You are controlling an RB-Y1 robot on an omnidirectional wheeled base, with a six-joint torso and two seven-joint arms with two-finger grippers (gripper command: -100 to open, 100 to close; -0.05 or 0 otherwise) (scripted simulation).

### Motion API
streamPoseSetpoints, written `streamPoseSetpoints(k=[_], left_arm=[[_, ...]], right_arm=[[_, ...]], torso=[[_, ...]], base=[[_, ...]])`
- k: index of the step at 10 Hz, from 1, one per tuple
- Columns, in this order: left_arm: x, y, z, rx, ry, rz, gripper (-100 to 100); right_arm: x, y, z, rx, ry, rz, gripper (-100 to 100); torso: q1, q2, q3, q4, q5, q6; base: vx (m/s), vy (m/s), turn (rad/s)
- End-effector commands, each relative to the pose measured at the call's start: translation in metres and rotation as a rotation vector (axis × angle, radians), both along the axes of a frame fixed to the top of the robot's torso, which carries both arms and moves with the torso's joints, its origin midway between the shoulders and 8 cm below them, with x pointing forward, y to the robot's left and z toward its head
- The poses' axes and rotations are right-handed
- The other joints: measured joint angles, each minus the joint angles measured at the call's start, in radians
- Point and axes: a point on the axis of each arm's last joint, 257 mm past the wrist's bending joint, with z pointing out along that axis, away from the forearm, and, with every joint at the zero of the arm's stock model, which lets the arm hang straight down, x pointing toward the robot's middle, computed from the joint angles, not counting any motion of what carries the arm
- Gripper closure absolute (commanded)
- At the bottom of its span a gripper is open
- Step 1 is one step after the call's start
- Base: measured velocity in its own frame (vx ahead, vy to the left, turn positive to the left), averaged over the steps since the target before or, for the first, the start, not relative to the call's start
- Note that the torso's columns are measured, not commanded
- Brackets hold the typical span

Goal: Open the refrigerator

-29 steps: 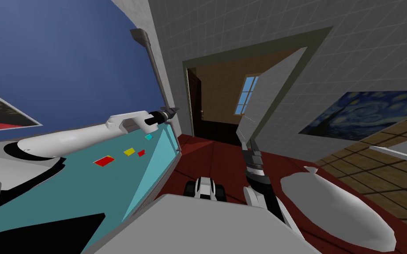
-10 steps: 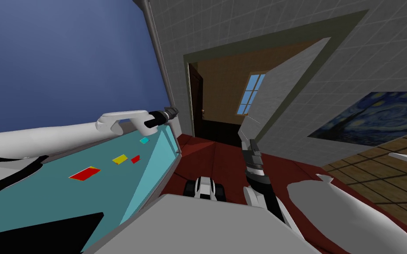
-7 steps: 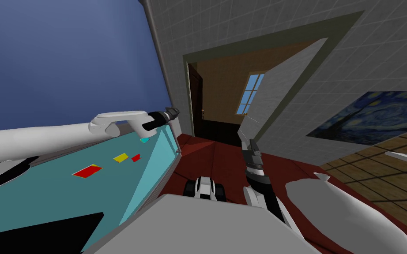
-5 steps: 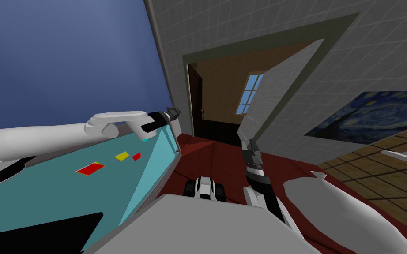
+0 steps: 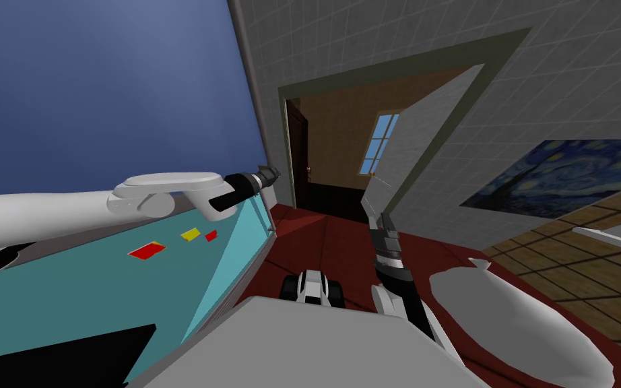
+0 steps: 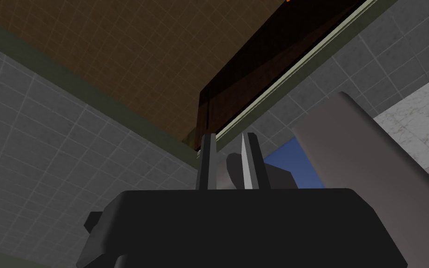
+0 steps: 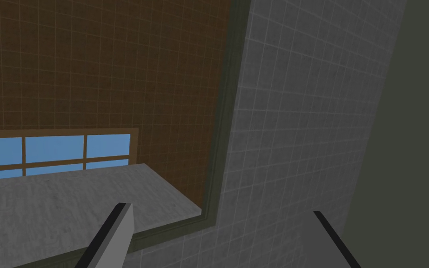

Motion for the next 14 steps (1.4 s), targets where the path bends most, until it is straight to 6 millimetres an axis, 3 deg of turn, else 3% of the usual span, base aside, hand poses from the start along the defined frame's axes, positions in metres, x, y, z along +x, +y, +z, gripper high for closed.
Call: streamPoseSetpoints(k=[1, 2, 4, 5, 6, 14], left_arm=[[-0.019, -0.022, 0.005, 0.000, -0.016, -0.042, 100], [-0.024, -0.021, 0.008, -0.007, -0.021, -0.031, 100], [-0.037, -0.039, 0.002, -0.003, -0.010, -0.077, 100], [-0.035, -0.035, -0.004, -0.005, 0.006, -0.067, 100], [-0.041, -0.047, -0.007, -0.008, 0.013, -0.101, 100], [-0.084, -0.123, 0.000, -0.003, -0.004, -0.348, 100]], right_arm=[[0.000, 0.000, 0.000, 0.000, 0.000, 0.000, 0], [0.000, 0.000, 0.000, 0.000, 0.000, 0.000, 0], [0.000, 0.000, 0.000, 0.000, 0.000, 0.000, 0], [0.000, 0.000, 0.000, 0.000, 0.000, 0.000, 0], [0.000, 0.000, 0.000, 0.000, 0.000, 0.000, 0], [0.000, 0.000, 0.000, 0.000, -0.001, 0.000, 0]], torso=[[-0.001, 0.002, 0.001, 0.001, 0.000, -0.001], [-0.001, 0.001, 0.001, -0.001, 0.000, 0.000], [0.002, 0.001, 0.000, 0.000, 0.001, -0.001], [0.003, -0.002, -0.001, -0.001, 0.002, -0.001], [0.006, -0.004, -0.003, -0.003, 0.003, -0.002], [0.008, 0.000, 0.000, -0.003, 0.006, -0.003]], base=[[-0.060, -0.038, 0.009], [-0.077, -0.039, -0.027], [-0.042, -0.034, 0.001], [-0.006, -0.011, -0.003], [-0.126, -0.043, -0.048], [-0.312, -0.086, -0.079]])
